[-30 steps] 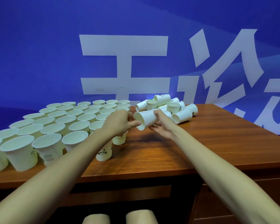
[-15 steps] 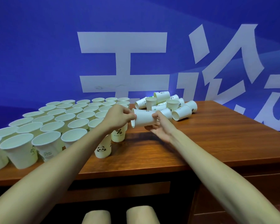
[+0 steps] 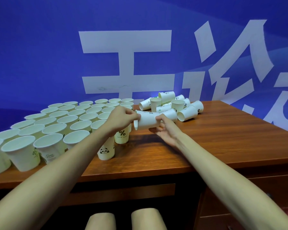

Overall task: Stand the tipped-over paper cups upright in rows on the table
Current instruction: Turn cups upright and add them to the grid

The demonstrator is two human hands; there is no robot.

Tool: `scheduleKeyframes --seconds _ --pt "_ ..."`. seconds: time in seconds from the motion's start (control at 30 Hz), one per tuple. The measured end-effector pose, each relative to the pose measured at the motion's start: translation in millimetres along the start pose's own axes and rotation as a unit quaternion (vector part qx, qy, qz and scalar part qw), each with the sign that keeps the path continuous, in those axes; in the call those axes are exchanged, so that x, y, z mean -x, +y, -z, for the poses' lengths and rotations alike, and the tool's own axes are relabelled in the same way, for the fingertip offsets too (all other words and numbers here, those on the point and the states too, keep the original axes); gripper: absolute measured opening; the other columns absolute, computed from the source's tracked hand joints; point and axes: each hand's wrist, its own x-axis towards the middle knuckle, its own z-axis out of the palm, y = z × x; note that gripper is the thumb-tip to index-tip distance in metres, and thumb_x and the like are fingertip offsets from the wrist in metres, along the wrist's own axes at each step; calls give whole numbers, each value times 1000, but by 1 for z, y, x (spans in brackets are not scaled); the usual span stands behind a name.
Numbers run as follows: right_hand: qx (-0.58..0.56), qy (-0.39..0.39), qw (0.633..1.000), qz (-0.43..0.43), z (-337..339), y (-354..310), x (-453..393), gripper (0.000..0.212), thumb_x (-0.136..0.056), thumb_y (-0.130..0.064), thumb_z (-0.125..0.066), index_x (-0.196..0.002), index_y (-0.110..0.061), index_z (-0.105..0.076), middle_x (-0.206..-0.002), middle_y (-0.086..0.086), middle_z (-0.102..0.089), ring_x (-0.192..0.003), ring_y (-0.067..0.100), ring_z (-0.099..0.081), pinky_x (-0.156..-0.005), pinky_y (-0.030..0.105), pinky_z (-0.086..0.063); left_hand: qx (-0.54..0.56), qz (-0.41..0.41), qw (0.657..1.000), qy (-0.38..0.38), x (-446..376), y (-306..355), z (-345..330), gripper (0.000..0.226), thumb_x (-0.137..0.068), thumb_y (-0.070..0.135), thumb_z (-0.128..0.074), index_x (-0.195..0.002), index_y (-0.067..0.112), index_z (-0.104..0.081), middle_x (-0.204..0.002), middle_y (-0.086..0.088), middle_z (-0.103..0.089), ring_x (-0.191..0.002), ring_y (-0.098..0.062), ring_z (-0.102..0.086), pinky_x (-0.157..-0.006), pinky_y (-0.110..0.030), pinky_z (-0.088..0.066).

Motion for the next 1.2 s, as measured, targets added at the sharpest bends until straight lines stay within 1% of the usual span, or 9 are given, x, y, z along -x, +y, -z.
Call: scheduleKeyframes --seconds 0.17,0.3,0.47,0.57,0.63,0.77,0.93,1.07,1.2 --pt "82 1 997 -2 0 0 5 41 -77 -17 -54 -118 -14 -59 -97 7 -60 -67 15 -51 -61 25 -45 -89 -34 995 -2 1 0 5 19 -83 26 -63 -77 12 -72 -85 -8 -68 -84 -21 -60 -67 -31 -49" --pt "190 -14 982 -1 -1 2 9 44 -68 -26 -57 -112 -25 -62 -119 6 -63 -97 19 -59 -83 31 -45 -247 -112 962 -29 13 7 13 11 -85 31 -62 -87 22 -68 -81 6 -60 -73 -10 -54 -52 -22 -39" --pt "325 -74 942 29 -15 9 17 55 -58 -28 -59 -112 -36 -62 -118 -1 -64 -103 17 -56 -84 34 -39 -263 -164 947 -89 21 7 18 14 -86 32 -64 -91 21 -72 -81 7 -60 -77 -9 -54 -57 -22 -37" --pt "355 -113 928 22 -18 10 25 61 -63 -18 -61 -122 -35 -57 -97 -3 -60 -83 6 -61 -79 33 -45 -285 -174 935 -121 24 7 21 14 -87 32 -65 -93 22 -73 -83 6 -61 -78 -10 -56 -62 -26 -45" --pt "382 -127 915 14 -17 11 27 65 -70 -11 -64 -130 -33 -53 -92 -3 -57 -70 1 -60 -85 41 -54 -300 -173 929 -133 26 6 24 16 -87 33 -66 -96 23 -74 -84 5 -63 -79 -11 -58 -68 -29 -48" --pt "395 -138 908 9 -22 14 30 72 -66 -15 -73 -133 -32 -51 -117 3 -63 -95 13 -64 -101 47 -50 -322 -163 922 -140 29 5 30 17 -87 33 -66 -99 24 -74 -83 6 -61 -75 -9 -55 -64 -25 -45" --pt "419 -145 896 9 -33 18 32 63 -70 -17 -76 -128 -34 -55 -110 -2 -67 -84 6 -62 -78 28 -53 -334 -159 917 -148 34 3 38 19 -86 32 -68 -102 23 -73 -77 13 -56 -71 -6 -53 -59 -20 -44" --pt "437 -148 887 4 -39 25 32 65 -64 -32 -76 -126 -35 -56 -107 0 -63 -82 15 -51 -67 31 -39 -324 -162 920 -147 36 -2 42 28 -83 38 -72 -108 26 -70 -74 19 -50 -67 -2 -50 -58 -19 -37" --pt "452 -164 877 10 -41 28 32 53 -71 -29 -75 -122 -30 -58 -104 1 -64 -79 16 -51 -65 30 -39 -311 -162 927 -132 34 -6 46 32 -83 44 -70 -110 26 -69 -86 11 -55 -74 -4 -50 -61 -18 -40"
